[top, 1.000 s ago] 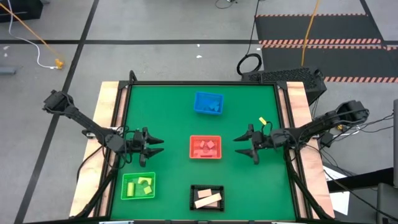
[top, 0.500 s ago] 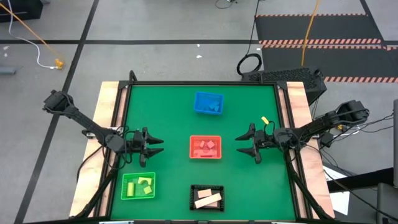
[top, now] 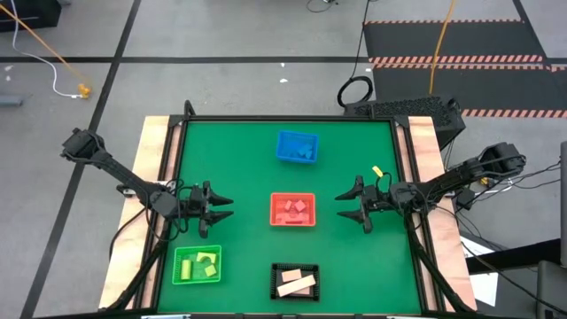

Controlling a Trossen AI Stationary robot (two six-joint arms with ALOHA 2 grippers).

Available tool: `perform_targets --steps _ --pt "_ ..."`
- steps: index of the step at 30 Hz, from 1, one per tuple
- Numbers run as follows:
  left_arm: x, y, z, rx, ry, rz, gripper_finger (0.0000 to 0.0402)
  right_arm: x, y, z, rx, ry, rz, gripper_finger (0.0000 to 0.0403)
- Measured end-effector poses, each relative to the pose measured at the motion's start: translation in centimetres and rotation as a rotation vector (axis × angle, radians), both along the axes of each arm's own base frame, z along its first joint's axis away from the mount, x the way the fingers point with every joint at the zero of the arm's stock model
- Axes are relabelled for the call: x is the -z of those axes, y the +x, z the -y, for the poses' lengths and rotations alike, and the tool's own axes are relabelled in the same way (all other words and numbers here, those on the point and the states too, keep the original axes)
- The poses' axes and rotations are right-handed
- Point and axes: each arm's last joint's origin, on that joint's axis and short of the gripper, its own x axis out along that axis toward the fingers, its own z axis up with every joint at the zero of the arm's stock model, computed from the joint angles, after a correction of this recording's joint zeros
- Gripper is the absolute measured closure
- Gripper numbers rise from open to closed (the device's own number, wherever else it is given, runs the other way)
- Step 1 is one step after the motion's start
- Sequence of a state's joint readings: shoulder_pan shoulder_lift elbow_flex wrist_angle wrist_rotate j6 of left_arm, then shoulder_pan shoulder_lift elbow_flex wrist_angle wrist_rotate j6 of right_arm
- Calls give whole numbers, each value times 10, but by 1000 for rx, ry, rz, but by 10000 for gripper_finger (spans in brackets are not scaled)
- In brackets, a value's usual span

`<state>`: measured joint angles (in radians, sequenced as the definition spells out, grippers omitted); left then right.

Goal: Sort & place blocks by color
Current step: Return to Home Position

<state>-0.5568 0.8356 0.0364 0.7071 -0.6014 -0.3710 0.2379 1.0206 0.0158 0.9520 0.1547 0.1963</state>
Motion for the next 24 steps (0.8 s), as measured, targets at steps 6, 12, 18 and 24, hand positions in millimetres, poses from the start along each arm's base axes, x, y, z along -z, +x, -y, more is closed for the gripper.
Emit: perform_targets --steps 6,12,18,24 --pt "-3 -1 -1 0 -10 17 206 0 0 0 0 1 3 167" --pt "-15 -6 -4 -1 -63 101 206 -10 -4 1 0 16 65 167" --pt "-26 -12 -8 -1 -112 180 206 -31 -14 3 0 54 220 167" --pt "-32 -17 -11 -1 -143 230 206 -48 -25 6 0 87 355 167"
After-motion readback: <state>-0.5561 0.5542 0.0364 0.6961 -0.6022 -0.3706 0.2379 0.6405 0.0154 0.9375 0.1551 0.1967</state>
